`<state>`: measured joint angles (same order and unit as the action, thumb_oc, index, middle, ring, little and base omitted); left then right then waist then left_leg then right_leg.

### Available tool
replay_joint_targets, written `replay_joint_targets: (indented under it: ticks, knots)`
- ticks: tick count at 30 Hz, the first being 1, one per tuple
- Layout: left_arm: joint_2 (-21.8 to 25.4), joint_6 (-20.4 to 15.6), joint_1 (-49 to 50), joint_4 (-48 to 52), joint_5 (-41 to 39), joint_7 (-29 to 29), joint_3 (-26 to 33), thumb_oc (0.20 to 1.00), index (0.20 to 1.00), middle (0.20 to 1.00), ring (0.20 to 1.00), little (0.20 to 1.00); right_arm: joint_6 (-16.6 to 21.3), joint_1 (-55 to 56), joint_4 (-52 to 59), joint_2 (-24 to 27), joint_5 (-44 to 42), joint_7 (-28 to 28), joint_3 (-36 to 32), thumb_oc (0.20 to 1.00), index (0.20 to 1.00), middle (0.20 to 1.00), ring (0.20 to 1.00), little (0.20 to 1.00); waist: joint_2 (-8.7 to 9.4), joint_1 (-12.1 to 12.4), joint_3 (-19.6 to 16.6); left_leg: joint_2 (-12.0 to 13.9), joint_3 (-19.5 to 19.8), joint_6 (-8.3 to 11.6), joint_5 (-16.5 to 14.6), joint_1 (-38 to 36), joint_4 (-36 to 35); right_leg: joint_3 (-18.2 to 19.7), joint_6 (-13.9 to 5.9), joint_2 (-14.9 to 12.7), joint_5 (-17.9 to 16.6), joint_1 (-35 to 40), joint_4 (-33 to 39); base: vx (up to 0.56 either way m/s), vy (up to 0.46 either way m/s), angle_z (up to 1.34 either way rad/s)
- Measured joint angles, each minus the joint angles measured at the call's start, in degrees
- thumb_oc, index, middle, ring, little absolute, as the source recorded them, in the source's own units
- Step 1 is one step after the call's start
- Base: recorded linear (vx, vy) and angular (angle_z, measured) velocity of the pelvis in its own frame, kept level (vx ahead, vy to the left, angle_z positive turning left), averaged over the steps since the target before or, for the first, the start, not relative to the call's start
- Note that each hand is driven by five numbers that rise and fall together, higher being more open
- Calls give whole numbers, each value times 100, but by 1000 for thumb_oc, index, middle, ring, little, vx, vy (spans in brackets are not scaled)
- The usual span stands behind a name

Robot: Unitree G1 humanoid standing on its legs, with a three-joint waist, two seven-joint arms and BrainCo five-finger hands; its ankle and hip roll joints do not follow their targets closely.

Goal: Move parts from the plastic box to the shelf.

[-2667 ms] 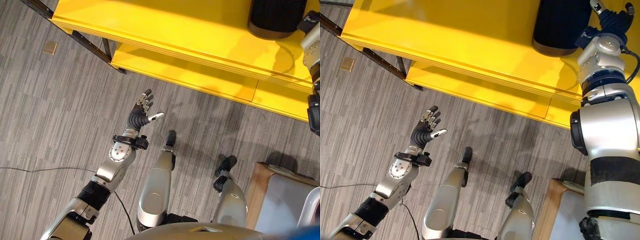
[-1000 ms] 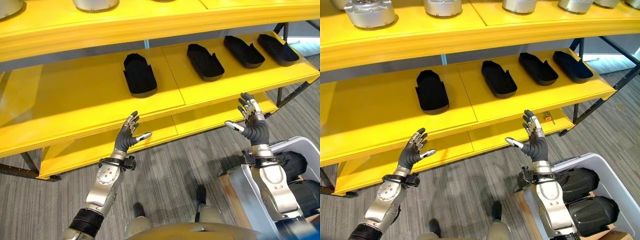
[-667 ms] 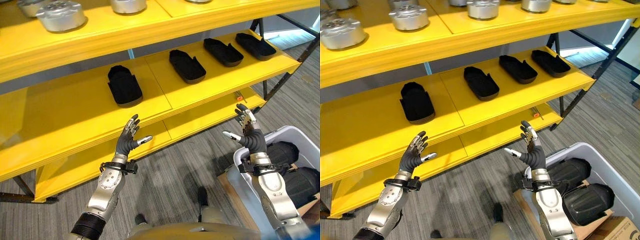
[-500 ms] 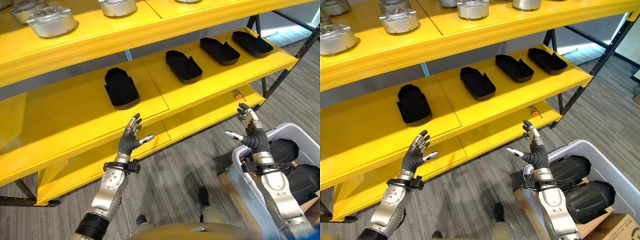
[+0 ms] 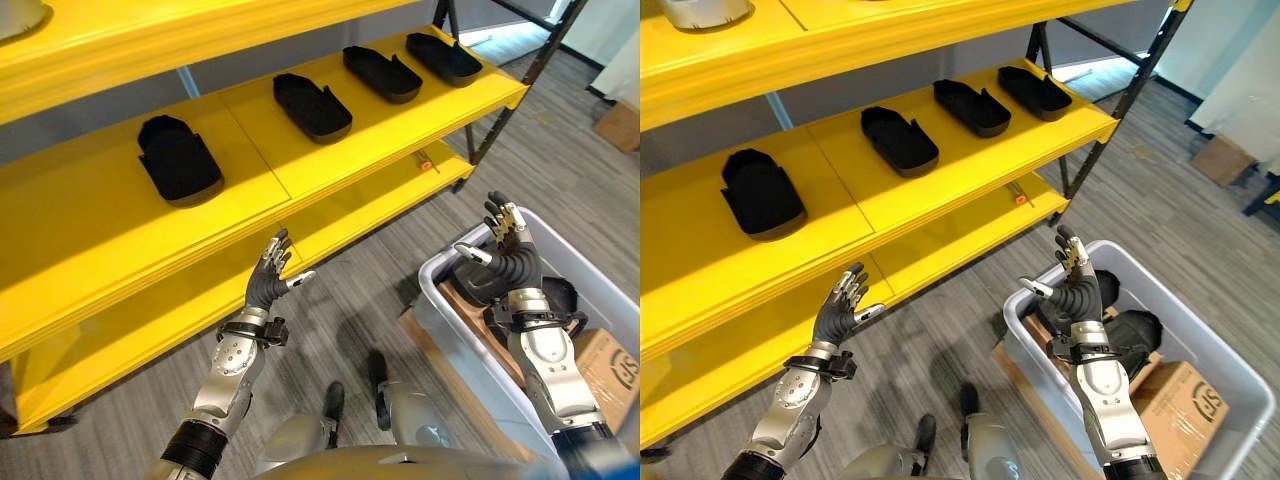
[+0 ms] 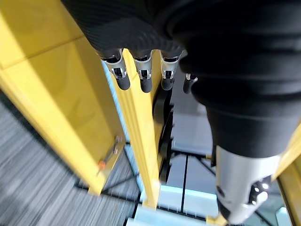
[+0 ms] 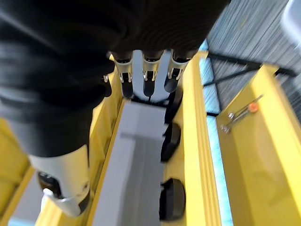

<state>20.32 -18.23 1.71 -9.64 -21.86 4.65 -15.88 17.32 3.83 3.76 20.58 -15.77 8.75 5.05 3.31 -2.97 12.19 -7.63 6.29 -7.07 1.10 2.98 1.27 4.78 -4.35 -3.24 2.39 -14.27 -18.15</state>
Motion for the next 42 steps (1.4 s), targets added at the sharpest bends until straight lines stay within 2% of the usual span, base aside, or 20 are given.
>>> replay_joint_targets:
  ticks: [2,4,6,11,13,15,16,17,18,19,20,22,23,25,32,35,37,38,39,42]
  knots:
    - [229,5,-43,-10,0,-3,-8,1000,1000,1000,1000,1000,-1,-94,34,-132,-86,-95,168,1000,1000,1000,1000,1000,41,-27,-25,-14,-361,-12,94,-12,-134,138,-207,-235,127,337,531,-15,182,-88]
    - [270,4,-136,-14,0,-2,-28,1000,1000,1000,1000,1000,-9,-118,-13,-194,-90,-113,287,1000,1000,1000,1000,1000,-50,-142,8,-23,-488,4,88,-24,-143,241,-255,-327,31,584,950,-15,123,-51]
    - [211,-1,-219,-7,3,-48,-95,1000,1000,1000,1000,1000,-76,-99,-63,-138,-93,-136,410,1000,1000,1000,1000,1000,-194,-265,3,33,-637,37,95,-118,-236,335,-263,-269,-65,692,1175,-29,174,-38]
    - [120,-16,-312,-12,7,-53,-155,1000,1000,1000,1000,1000,-102,-185,-37,-180,-104,-191,626,1000,1000,1000,1000,1000,-137,-372,26,127,-1535,125,-60,-308,-339,997,-318,-50,-284,434,1223,-28,138,-95]
    - [150,-9,-273,-15,7,-51,-115,1000,1000,1000,1000,1000,-128,-198,-40,-165,-124,-197,689,1000,1000,1000,1000,1000,-116,-297,70,229,-1926,68,-43,-365,-364,853,-319,-113,-251,295,1081,-20,52,-100]
    - [170,-5,-195,-5,6,-49,-55,1000,1000,1000,1000,1000,-140,-220,-59,-181,-159,-200,713,1000,1000,1000,1000,1000,-142,-122,121,398,-2386,13,-98,-419,-340,-400,-135,-376,-137,107,761,18,18,-123]
    - [136,3,-87,-4,3,-44,48,1000,1000,1000,1000,1000,-144,-236,-63,-196,-157,-183,761,1000,1000,1000,1000,1000,-265,-46,174,653,-2785,17,-176,-418,-236,-1923,-148,-920,-89,116,404,91,5,-139]
    - [110,3,-5,10,2,-39,119,1000,1000,1000,1000,1000,-176,-290,-66,-182,-156,-170,840,1000,1000,1000,1000,1000,-330,22,182,742,-2974,44,-178,-474,-303,-2963,-170,-1345,-84,191,248,161,21,-150]
    - [102,16,49,-8,-3,-21,177,1000,1000,1000,1000,1000,-196,-366,-69,-193,-145,-177,919,1000,1000,1000,1000,1000,-341,164,194,810,-3156,71,-241,-536,-315,-3610,-297,-1719,-161,292,188,129,-11,-97]
    - [91,21,51,-8,-5,-15,179,1000,1000,1000,1000,1000,-199,-372,-66,-192,-143,-181,924,1000,1000,1000,1000,1000,-340,180,194,820,-3183,82,-253,-541,-316,-3636,-326,-1764,-181,305,193,105,-15,-110]
    - [107,41,87,-6,-3,31,208,1000,1000,1000,1000,1000,-217,-411,-59,-203,-87,-188,960,1000,1000,1000,1000,1000,-293,302,171,832,-3257,245,-316,-611,-351,-3510,-638,-2043,-368,564,533,146,-102,-67]
    - [258,45,75,-1,-1,39,254,1000,1000,1000,1000,1000,-235,-386,-55,-211,-88,-184,953,1000,1000,1000,1000,1000,9,252,65,717,-3227,418,-178,-612,-424,-3257,-869,-2062,-698,985,1130,130,-94,-28]
    - [196,76,73,-72,-4,55,273,1000,1000,1000,1000,1000,-278,-366,-87,-123,-92,-193,905,1000,1000,1000,1000,1000,6,213,47,767,-3196,587,-67,-613,-430,-3149,-568,-1808,-822,1191,1433,157,-127,-2]
    - [126,101,222,24,1,39,256,1000,1000,1000,1000,1000,-292,-326,-82,13,-98,-179,822,1000,1000,1000,1000,1000,-91,194,21,957,-2998,658,-24,-621,-420,-2986,-472,-1567,-752,1191,1521,137,-169,-23]
    - [-99,123,79,24,-6,40,239,1000,1000,1000,1000,1000,-295,-261,-69,270,-217,-171,527,1000,1000,1000,1000,1000,-162,-122,-4,1336,-2874,860,-4,-562,-203,-2916,-350,-1192,-669,1290,1723,85,-163,-10]
    - [-141,123,-64,23,-18,47,238,1000,1000,1000,1000,1000,-291,-225,-95,259,-310,-136,476,1000,1000,1000,1000,1000,-209,-90,15,1588,-2730,1095,-205,-313,268,-2915,-295,-1022,-531,1260,1678,69,-178,6]
    - [-128,122,-78,21,-145,67,254,1000,1000,1000,1000,1000,-282,-221,-92,230,-311,-116,486,1000,1000,1000,1000,1000,-113,-40,28,1727,-2609,1090,-192,108,1013,-2821,-196,-981,-444,1127,1572,-46,-61,-4]
    - [-125,124,-64,17,-227,67,251,1000,1000,1000,1000,1000,-276,-304,-103,242,-312,-92,478,1000,1000,1000,1000,1000,-89,21,68,1853,-2467,1105,-182,418,1578,-2756,-41,-991,-303,960,1387,28,4,-15]
    - [-163,125,-78,-18,-236,70,221,1000,1000,1000,1000,1000,-265,-363,-142,283,-311,-54,464,1000,1000,1000,1000,1000,-6,92,162,1919,-1819,1224,-83,751,2028,-2655,31,-1022,-276,990,1375,136,122,-20]
    - [-196,122,-281,-226,-239,70,67,1000,1000,1000,1000,1000,-244,-388,-288,222,-311,48,192,1000,1000,1000,1000,1000,-54,-33,250,2383,-1494,1351,63,815,1346,-2616,109,-950,-267,1020,1429,291,447,-12]
